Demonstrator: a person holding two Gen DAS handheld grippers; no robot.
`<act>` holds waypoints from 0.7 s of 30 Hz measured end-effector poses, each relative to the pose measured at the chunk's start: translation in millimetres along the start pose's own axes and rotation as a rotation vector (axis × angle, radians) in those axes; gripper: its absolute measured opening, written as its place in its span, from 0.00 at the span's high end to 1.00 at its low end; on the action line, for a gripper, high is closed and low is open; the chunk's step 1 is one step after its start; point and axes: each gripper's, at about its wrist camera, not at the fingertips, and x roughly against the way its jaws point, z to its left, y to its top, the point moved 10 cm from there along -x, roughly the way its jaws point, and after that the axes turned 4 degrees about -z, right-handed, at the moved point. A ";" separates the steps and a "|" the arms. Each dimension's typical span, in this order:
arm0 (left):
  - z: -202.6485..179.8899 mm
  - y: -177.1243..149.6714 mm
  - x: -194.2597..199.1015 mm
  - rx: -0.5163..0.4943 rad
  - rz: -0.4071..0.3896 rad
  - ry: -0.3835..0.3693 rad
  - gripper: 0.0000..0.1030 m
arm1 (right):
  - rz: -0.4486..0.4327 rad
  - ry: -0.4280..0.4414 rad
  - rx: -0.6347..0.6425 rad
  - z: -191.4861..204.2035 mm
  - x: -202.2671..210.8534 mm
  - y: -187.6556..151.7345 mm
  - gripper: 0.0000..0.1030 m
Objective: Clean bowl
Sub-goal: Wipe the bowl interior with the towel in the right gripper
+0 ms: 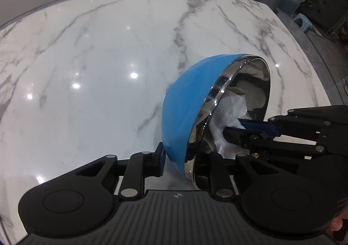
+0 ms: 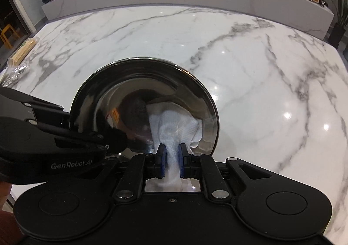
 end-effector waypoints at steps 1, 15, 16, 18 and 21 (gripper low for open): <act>0.1 0.9 0.7 -0.001 -0.006 0.005 0.85 | 0.003 0.002 0.000 0.7 -0.9 -0.3 0.90; 3.6 8.8 6.0 -0.013 -0.040 0.040 0.87 | 0.050 0.137 -0.055 17.7 -4.6 -5.4 0.90; 4.2 9.1 6.2 -0.016 -0.042 0.047 0.87 | 0.041 0.109 -0.043 15.4 -3.5 -4.2 0.90; 4.6 9.4 6.1 -0.022 -0.044 0.055 0.87 | 0.011 0.044 -0.008 11.1 0.8 -0.3 0.90; 4.9 9.5 6.1 -0.021 -0.044 0.055 0.87 | -0.022 -0.005 0.023 9.0 5.6 2.9 0.90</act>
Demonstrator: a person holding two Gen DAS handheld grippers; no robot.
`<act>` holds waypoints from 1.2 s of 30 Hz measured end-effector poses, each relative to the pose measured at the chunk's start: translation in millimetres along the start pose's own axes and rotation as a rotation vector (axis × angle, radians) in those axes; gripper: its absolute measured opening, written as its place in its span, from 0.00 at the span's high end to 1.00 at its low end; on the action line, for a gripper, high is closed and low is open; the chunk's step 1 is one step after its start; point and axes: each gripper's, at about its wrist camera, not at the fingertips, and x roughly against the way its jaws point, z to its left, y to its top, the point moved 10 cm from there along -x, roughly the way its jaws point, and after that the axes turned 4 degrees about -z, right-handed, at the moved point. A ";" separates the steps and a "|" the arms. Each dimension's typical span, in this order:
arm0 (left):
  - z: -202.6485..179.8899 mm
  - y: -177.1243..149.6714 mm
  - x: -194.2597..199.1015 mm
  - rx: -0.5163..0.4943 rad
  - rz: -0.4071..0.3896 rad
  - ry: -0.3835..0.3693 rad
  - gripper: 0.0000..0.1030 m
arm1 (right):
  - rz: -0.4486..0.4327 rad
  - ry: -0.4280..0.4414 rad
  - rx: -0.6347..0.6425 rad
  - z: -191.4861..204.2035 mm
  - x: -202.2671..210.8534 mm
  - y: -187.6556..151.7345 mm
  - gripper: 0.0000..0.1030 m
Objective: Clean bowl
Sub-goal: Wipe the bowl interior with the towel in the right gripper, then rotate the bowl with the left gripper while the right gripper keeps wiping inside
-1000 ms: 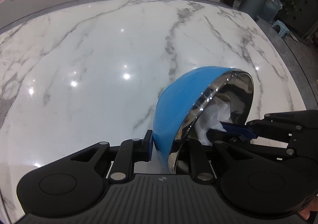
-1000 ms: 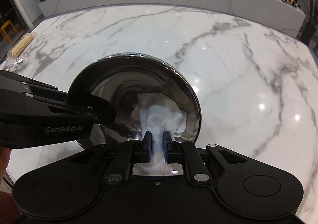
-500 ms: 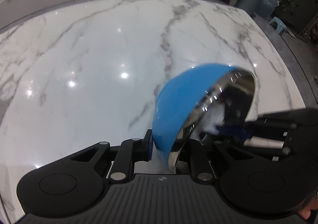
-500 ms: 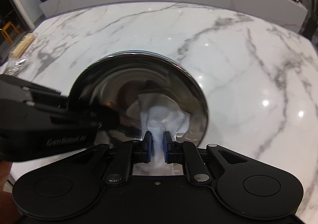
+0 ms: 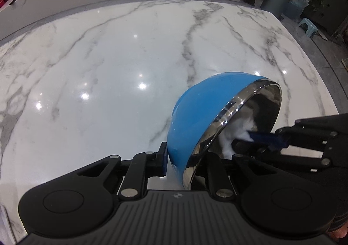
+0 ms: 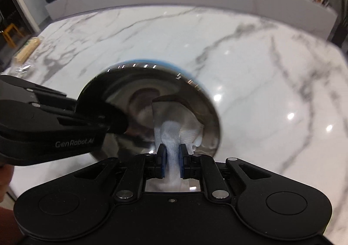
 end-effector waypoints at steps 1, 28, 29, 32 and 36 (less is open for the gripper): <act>0.0 0.1 0.1 0.000 -0.001 -0.001 0.87 | 0.002 -0.002 0.002 -0.1 -1.2 -0.6 0.90; -6.2 1.9 -2.1 0.005 -0.018 -0.017 0.88 | 0.047 0.108 -0.046 3.0 -6.2 -8.8 0.90; -6.3 2.5 -1.5 0.000 -0.022 -0.013 0.88 | 0.049 0.145 -0.049 8.2 -5.4 -9.1 0.90; -7.0 2.3 -1.5 -0.014 -0.022 -0.005 0.88 | 0.057 0.158 -0.026 15.4 -6.7 -10.4 0.90; -5.4 1.8 -1.5 -0.028 -0.024 0.014 0.88 | 0.046 0.077 0.005 10.2 -6.6 -9.5 0.91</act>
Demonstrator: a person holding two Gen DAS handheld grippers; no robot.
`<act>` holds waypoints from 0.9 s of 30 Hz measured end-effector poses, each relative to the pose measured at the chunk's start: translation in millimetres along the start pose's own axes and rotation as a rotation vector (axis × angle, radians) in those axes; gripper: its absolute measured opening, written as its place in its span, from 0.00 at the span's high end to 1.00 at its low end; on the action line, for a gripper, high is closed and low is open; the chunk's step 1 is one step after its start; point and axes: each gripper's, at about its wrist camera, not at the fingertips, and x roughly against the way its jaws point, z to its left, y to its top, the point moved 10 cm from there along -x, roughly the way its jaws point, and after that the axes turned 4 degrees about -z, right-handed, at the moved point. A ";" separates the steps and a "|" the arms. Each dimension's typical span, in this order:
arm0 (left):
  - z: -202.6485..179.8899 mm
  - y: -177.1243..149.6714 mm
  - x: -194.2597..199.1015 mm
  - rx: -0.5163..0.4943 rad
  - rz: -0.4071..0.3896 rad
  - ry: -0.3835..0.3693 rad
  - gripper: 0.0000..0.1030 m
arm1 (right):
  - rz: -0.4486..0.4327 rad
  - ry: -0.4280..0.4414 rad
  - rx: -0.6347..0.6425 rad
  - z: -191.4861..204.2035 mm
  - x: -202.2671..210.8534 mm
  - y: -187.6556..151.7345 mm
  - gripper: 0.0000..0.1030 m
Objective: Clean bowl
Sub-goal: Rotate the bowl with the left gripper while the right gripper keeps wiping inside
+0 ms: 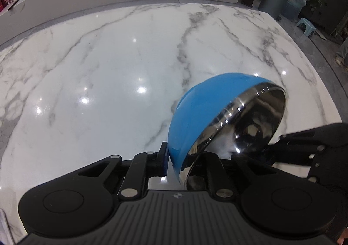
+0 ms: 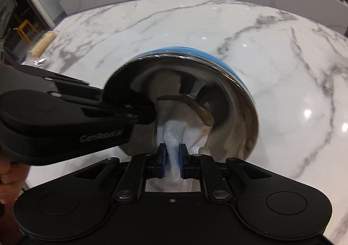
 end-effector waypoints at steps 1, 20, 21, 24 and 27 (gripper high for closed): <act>0.5 0.1 0.0 -0.001 0.000 0.003 0.88 | -0.011 -0.038 0.018 -2.8 1.8 1.2 0.91; -6.6 -10.0 -8.8 0.012 0.053 -0.045 0.83 | -0.024 -0.083 -0.001 -14.6 2.7 3.0 0.90; -6.5 -9.8 -8.0 0.020 0.051 -0.055 0.85 | -0.022 -0.084 -0.002 -14.7 2.3 3.1 0.90; -6.2 -7.8 -5.7 0.014 0.038 -0.045 0.87 | -0.014 -0.081 -0.004 -14.7 0.9 2.0 0.90; -6.1 -4.3 -2.3 -0.001 0.017 -0.024 0.88 | -0.003 -0.058 -0.011 -10.8 -0.4 0.3 0.90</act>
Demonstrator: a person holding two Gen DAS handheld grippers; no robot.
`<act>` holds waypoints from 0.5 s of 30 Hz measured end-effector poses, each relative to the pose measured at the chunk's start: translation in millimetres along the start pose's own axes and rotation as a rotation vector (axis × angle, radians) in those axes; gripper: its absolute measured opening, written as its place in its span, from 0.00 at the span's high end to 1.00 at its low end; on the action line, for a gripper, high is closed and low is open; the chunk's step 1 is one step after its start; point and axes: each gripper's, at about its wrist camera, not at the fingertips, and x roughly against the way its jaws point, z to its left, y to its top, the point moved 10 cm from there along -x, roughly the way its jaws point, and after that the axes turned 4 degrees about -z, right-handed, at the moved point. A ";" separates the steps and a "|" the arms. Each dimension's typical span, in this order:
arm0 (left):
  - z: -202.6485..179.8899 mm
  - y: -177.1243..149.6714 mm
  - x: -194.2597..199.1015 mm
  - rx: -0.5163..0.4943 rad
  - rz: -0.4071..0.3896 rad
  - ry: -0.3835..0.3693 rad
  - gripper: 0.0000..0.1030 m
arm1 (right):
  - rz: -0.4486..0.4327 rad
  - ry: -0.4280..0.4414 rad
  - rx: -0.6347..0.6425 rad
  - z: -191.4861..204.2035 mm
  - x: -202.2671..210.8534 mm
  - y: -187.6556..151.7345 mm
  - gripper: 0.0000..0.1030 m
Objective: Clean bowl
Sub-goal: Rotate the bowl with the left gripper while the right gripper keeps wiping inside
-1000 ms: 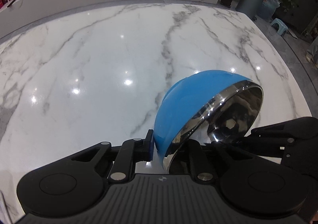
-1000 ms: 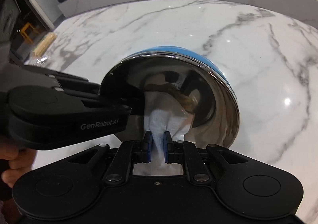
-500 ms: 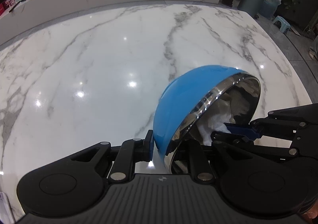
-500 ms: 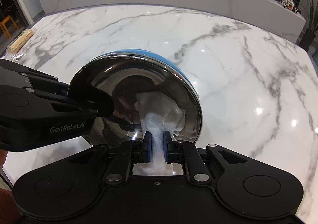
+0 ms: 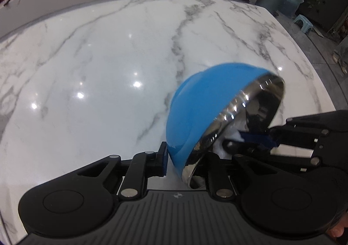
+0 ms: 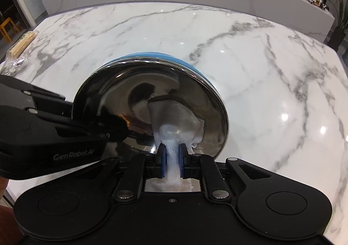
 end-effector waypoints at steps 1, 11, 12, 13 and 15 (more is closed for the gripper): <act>0.0 0.9 0.8 -0.004 -0.004 0.004 0.89 | 0.004 0.022 -0.002 3.0 -0.2 -0.7 0.90; 1.8 2.9 2.8 -0.038 -0.010 0.036 0.89 | 0.025 0.078 0.013 16.0 -3.3 -4.3 0.91; 2.2 2.9 2.8 -0.041 -0.011 0.041 0.88 | 0.018 0.047 0.027 13.7 -2.6 -3.4 0.91; 2.7 3.0 2.7 -0.044 -0.012 0.047 0.88 | 0.007 0.014 0.041 11.1 -1.0 -2.1 0.91; 3.6 3.4 2.9 -0.047 -0.014 0.054 0.88 | -0.019 -0.034 0.053 5.7 3.9 1.6 0.91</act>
